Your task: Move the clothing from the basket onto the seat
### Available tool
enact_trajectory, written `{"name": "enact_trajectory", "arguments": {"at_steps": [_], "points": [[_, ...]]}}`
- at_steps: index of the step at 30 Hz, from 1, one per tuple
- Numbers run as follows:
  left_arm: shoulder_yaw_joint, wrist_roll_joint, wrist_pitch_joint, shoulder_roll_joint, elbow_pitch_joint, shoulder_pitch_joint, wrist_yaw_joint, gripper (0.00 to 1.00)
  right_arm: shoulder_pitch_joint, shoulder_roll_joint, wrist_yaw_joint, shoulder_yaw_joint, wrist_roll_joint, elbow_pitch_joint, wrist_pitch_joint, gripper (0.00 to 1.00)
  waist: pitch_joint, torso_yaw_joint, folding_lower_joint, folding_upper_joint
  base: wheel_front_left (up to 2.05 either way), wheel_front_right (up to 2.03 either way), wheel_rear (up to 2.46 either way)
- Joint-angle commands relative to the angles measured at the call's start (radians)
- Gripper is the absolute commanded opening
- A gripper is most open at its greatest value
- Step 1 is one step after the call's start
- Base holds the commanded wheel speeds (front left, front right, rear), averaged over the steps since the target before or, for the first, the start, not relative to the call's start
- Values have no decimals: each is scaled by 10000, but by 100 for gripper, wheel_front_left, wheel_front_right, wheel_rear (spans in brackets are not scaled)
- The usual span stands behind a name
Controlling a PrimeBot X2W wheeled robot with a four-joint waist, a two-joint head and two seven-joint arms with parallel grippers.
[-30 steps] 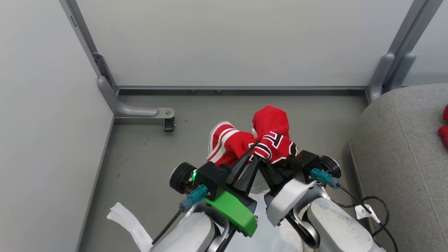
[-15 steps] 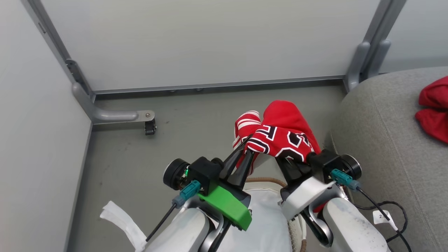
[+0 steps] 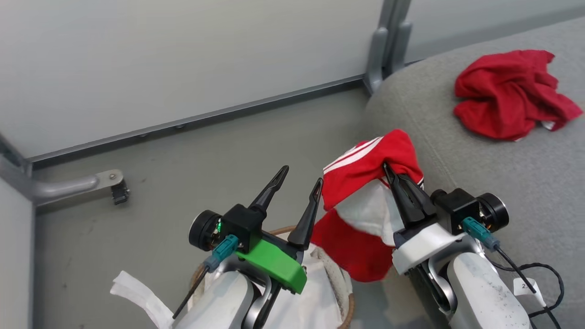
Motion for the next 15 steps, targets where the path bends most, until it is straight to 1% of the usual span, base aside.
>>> {"name": "enact_trajectory", "arguments": {"at_steps": [1, 6, 11, 15], "points": [[97, 147, 9, 45, -7, 198, -48, 100, 91, -17, -10, -55, -24, -143, -20, 0, 318, -1615, 0, 0, 0, 0, 0], [316, 272, 11, 46, 121, 213, -139, 100, 23, -20, -10, -79, 72, -455, -20, 0, 511, -2722, 0, 0, 0, 0, 0], [182, 318, 9, 54, 382, -149, -347, 100, 143, -157, -10, -493, -90, -904, -20, 0, 784, -2891, 0, 0, 0, 0, 0], [138, 388, 9, 54, 610, -296, -448, 100, -307, -636, -10, -554, -307, -1098, -20, 0, 1026, -2930, 0, 0, 0, 0, 0]]}}
